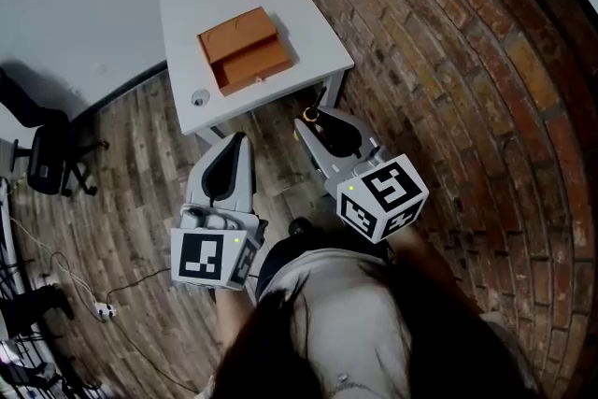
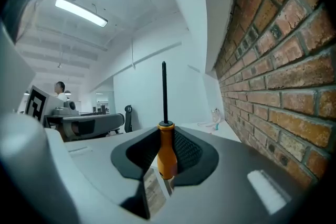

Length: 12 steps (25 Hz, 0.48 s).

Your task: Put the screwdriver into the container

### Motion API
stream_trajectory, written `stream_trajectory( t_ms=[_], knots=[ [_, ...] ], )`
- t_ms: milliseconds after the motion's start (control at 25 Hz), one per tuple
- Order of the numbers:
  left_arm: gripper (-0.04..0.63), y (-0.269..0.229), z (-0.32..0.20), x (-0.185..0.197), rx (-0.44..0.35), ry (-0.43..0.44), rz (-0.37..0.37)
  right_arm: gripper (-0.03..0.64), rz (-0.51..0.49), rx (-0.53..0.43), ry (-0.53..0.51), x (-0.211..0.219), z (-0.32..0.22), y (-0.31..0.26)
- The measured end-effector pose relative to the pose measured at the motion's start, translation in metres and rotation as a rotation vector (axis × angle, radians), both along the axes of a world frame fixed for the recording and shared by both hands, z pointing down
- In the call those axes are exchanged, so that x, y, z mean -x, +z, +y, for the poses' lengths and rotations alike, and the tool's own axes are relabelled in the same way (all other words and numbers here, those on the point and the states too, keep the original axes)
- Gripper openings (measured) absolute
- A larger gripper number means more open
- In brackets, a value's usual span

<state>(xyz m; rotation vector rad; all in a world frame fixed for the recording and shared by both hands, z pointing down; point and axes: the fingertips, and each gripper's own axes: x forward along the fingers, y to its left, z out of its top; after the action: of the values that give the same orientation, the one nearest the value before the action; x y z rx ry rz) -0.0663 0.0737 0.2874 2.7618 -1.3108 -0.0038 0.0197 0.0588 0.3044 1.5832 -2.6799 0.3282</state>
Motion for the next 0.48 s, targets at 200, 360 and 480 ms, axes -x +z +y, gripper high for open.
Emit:
stream_trajectory(
  t_ms=[200,360,480],
  knots=[
    [0.000,0.000,-0.009,0.009,-0.004,0.022,-0.002,0.078,0.006,-0.003,0.021,0.008,-0.012,-0.001],
    [0.000,-0.002,-0.017,0.016,-0.001,0.020,0.020,0.078,0.008,0.002,0.033,0.013,-0.020,0.000],
    [0.000,0.000,-0.021,0.020,0.004,0.026,0.015,0.078,0.008,0.009,0.036,0.016,-0.025,0.000]
  ],
)
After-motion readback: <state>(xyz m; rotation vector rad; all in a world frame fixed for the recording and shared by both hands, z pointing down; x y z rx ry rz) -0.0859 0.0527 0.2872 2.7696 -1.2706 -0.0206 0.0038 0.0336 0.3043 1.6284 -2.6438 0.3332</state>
